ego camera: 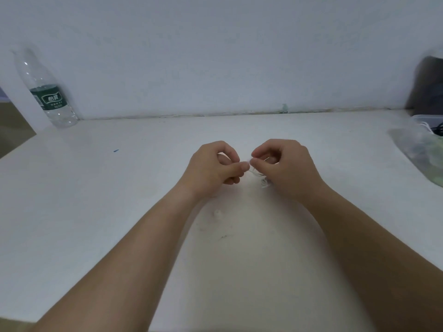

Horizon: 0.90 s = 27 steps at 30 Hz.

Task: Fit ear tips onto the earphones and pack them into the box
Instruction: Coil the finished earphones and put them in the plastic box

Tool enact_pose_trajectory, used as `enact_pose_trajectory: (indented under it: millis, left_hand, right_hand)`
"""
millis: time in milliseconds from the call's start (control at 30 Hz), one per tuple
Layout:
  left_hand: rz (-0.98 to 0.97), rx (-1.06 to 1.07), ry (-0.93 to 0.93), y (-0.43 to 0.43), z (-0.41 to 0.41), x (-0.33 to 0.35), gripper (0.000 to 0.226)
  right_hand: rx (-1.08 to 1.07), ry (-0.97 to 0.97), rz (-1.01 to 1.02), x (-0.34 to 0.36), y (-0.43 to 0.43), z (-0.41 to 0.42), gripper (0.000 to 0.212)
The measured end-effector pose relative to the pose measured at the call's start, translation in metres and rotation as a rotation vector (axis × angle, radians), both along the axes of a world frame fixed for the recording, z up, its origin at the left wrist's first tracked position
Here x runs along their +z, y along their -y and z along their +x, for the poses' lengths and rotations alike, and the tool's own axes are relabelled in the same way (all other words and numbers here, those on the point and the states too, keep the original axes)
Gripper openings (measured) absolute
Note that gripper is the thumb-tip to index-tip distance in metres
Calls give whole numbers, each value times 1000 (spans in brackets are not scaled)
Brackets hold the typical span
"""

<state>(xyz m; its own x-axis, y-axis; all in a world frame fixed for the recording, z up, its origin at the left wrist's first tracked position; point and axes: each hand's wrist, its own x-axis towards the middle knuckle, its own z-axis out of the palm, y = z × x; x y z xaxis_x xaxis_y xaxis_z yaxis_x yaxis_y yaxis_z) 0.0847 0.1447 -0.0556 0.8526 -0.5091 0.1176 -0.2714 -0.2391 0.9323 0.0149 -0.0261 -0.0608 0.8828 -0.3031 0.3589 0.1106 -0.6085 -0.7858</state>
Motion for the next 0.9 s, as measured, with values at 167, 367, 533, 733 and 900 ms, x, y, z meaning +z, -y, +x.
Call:
enact_pose_trajectory:
  millis: [167,367,533,733,900]
  left_hand:
    - [-73,10,-91,0,-3,2,29]
    - [-101,-5,-119,-1,-6,8,24]
    - [-18,-73,-118,-9,-6,15,23]
    - [29,-107,-95,-22,-5,18,3]
    - [-51,-37,-187,-16,-7,11,9]
  right_hand:
    - [84,9,-121,2,-7,-1,23]
    - [213,22,-45,2,-11,-3,15]
    - [154,73,-40,1,-8,-1,16]
    - [187,-16,-123,-2,-8,-1,15]
    - [212,-63,-160,-4,-9,-3,25]
